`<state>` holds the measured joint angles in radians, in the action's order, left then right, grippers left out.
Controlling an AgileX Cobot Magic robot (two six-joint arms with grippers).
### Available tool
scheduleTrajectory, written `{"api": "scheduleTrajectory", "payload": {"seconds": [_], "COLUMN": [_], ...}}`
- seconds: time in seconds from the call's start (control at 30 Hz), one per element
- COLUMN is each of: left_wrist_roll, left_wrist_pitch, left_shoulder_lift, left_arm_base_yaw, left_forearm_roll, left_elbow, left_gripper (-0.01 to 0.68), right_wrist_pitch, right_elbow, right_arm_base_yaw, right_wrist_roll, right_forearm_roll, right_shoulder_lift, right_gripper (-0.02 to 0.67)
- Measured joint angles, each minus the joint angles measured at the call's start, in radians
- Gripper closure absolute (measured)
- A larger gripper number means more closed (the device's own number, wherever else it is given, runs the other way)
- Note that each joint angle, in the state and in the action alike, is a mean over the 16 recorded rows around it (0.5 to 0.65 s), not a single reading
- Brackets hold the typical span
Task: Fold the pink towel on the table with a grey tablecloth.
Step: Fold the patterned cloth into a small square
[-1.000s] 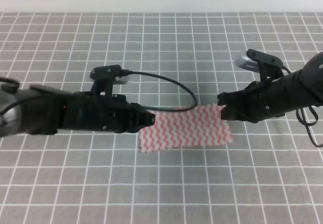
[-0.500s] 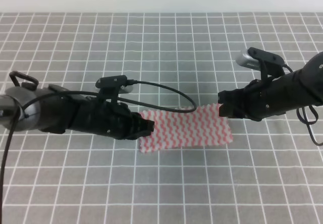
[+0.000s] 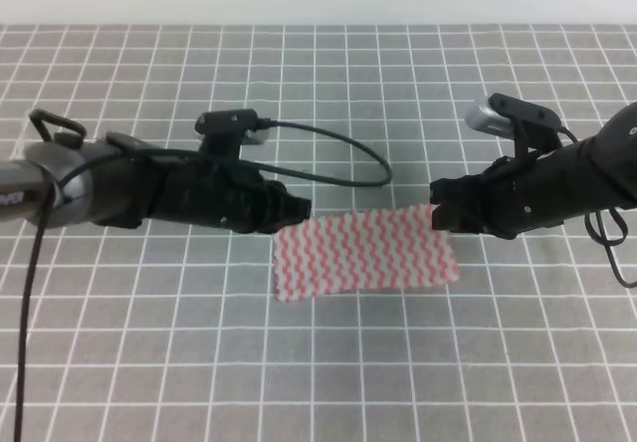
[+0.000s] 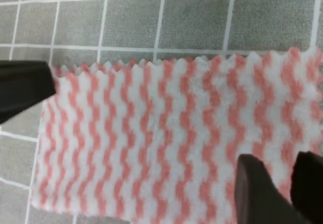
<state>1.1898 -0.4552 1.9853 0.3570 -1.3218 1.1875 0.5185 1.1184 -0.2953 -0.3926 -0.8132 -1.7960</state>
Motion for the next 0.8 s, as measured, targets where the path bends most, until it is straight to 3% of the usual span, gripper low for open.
{"api": "scheduleTrajectory", "payload": {"seconds": [0.47,0.8], "left_wrist_roll": [0.0,-0.124], "left_wrist_pitch": [0.009,-0.113], "left_shoulder_lift": [0.007,-0.052], "left_arm_base_yaw": [-0.002,-0.002], "left_forearm_roll": [0.02,0.133], "left_elbow": [0.017,0.024], "left_gripper": [0.675,0.675], "right_wrist_pitch": [0.003,0.003], "right_elbow": [0.0,0.001], "right_arm_base_yaw": [0.0,0.0], "right_wrist_roll": [0.0,0.0], "right_forearm_roll": [-0.001,-0.001], "right_shoulder_lift": [0.0,-0.001], "right_gripper": [0.493,0.493]}}
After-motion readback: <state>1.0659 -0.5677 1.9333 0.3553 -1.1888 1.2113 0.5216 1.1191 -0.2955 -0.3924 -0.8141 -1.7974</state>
